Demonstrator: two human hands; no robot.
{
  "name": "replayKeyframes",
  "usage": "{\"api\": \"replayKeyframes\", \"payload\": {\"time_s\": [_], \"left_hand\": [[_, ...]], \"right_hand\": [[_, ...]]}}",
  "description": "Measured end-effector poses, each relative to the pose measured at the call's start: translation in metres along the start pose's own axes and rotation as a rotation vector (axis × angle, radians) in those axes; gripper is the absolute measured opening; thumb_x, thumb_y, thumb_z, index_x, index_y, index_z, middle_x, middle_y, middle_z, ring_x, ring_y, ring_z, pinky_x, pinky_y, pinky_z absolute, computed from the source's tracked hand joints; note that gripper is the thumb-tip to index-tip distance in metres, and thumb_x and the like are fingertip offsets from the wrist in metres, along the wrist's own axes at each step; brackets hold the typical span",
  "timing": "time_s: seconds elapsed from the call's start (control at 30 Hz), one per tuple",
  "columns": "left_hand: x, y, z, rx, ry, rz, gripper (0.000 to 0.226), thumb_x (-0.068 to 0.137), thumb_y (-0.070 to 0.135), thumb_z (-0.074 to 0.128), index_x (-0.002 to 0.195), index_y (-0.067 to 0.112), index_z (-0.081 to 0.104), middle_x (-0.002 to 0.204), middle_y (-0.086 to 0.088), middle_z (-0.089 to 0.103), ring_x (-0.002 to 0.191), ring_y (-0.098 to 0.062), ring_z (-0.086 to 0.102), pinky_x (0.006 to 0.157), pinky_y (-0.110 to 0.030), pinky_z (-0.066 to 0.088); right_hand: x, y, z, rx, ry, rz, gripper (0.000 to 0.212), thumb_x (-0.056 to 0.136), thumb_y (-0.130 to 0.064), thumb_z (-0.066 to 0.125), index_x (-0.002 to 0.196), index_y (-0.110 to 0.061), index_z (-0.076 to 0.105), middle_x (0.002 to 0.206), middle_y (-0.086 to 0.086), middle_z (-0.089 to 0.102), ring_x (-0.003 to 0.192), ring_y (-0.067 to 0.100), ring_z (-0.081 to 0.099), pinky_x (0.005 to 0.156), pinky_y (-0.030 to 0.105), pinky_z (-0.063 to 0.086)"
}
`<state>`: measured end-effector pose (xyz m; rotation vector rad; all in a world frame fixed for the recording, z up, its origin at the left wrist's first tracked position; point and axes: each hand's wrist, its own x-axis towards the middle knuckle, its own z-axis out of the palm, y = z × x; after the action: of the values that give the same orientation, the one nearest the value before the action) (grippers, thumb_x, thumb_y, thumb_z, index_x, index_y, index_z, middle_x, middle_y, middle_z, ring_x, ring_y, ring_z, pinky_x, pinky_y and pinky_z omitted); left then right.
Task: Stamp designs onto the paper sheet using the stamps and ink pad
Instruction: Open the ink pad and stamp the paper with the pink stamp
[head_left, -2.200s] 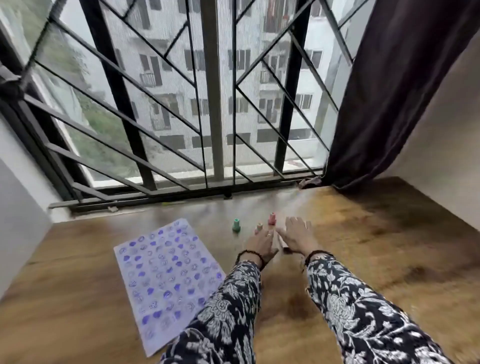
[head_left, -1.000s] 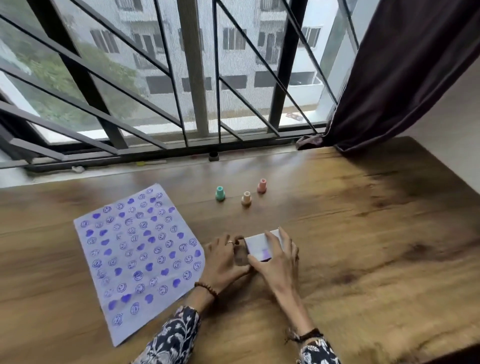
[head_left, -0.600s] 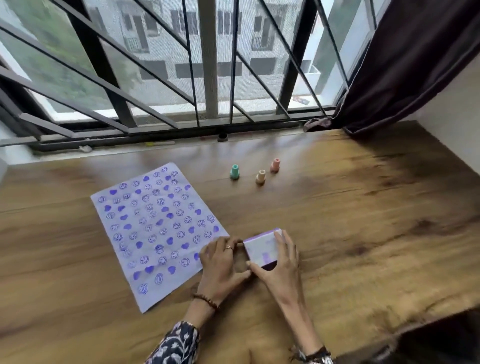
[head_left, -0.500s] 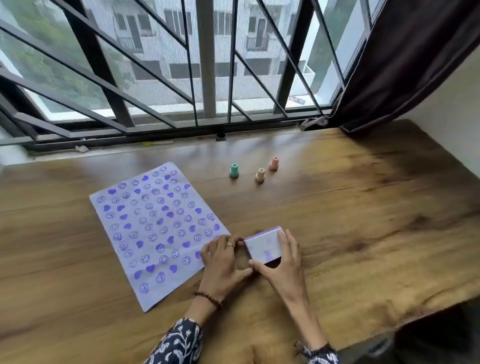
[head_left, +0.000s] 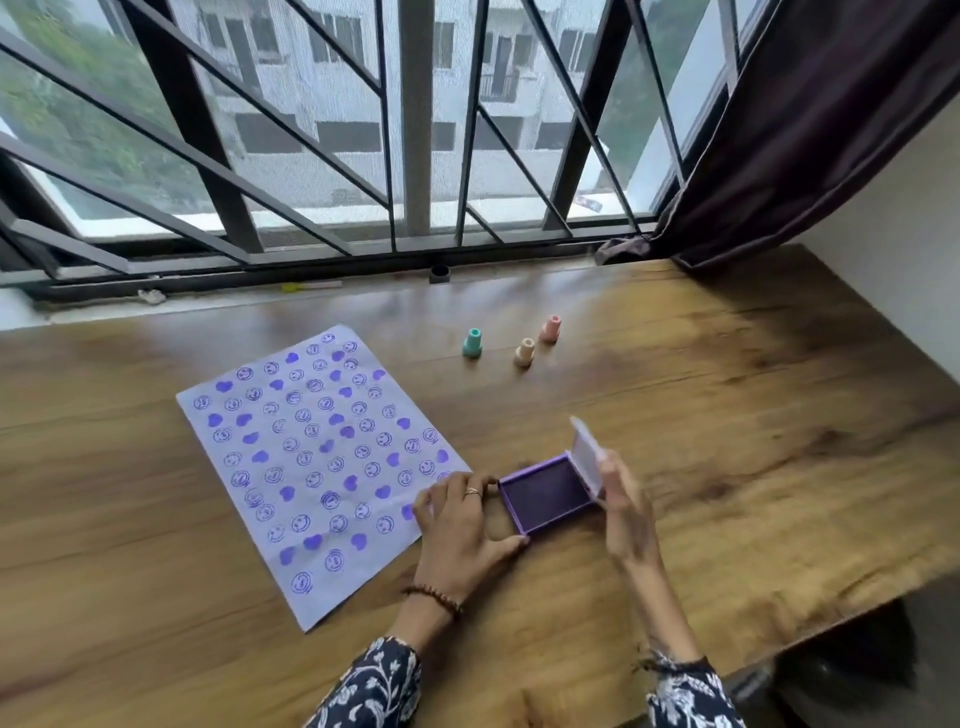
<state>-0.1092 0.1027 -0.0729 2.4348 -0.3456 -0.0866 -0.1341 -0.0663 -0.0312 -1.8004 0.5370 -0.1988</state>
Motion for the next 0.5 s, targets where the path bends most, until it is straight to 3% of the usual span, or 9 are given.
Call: {"api": "replayKeyframes", "payload": {"time_s": [0.07,0.2,0.3,0.37,0.5], "left_hand": [[-0.001,-0.001,0.001,-0.003,0.003,0.004,0.066,0.060,0.060,0.067,0.116,0.034,0.045,0.112,0.008,0.047,0.112,-0.009,0.036,0.085,-0.021,0.006],[-0.001,-0.002,0.002,-0.016,0.026,0.023,0.065,0.059,0.059,0.068,0.115,0.034,0.046,0.108,0.008,0.047,0.106,-0.006,0.033,0.084,-0.020,0.007],[-0.001,0.000,0.001,-0.017,0.027,0.024,0.064,0.059,0.058,0.068,0.114,0.033,0.047,0.108,0.007,0.048,0.105,-0.006,0.032,0.083,-0.020,0.007],[-0.001,0.000,0.001,-0.009,0.007,0.021,0.065,0.060,0.059,0.067,0.116,0.034,0.045,0.110,0.008,0.046,0.107,-0.006,0.032,0.084,-0.020,0.007],[-0.002,0.000,0.001,-0.011,-0.015,-0.016,0.064,0.060,0.060,0.066,0.115,0.035,0.044,0.111,0.008,0.045,0.111,-0.009,0.034,0.086,-0.021,0.007]], "right_hand": [[0.009,0.002,-0.004,0.079,0.089,0.064,0.038,0.082,-0.065,0.040,0.080,-0.032,0.059,0.084,-0.004,0.063,0.080,0.015,0.061,0.069,0.035,0.054],[0.028,0.014,-0.011,0.102,0.255,0.127,0.036,0.092,-0.049,0.041,0.102,-0.018,0.056,0.078,0.004,0.061,0.069,0.020,0.064,0.043,0.026,0.057],[0.040,0.025,-0.015,0.092,0.280,0.140,0.029,0.093,-0.027,0.049,0.099,0.000,0.056,0.084,0.011,0.053,0.075,0.023,0.058,0.039,0.023,0.055],[0.045,0.030,-0.015,0.114,0.273,0.165,0.016,0.089,-0.016,0.056,0.099,-0.004,0.054,0.095,0.013,0.056,0.080,0.026,0.061,0.040,0.022,0.055],[0.053,0.028,-0.017,-0.011,0.290,0.187,0.044,0.078,-0.012,0.070,0.115,-0.002,0.047,0.096,0.012,0.062,0.059,0.015,0.063,0.040,0.018,0.053]]}}
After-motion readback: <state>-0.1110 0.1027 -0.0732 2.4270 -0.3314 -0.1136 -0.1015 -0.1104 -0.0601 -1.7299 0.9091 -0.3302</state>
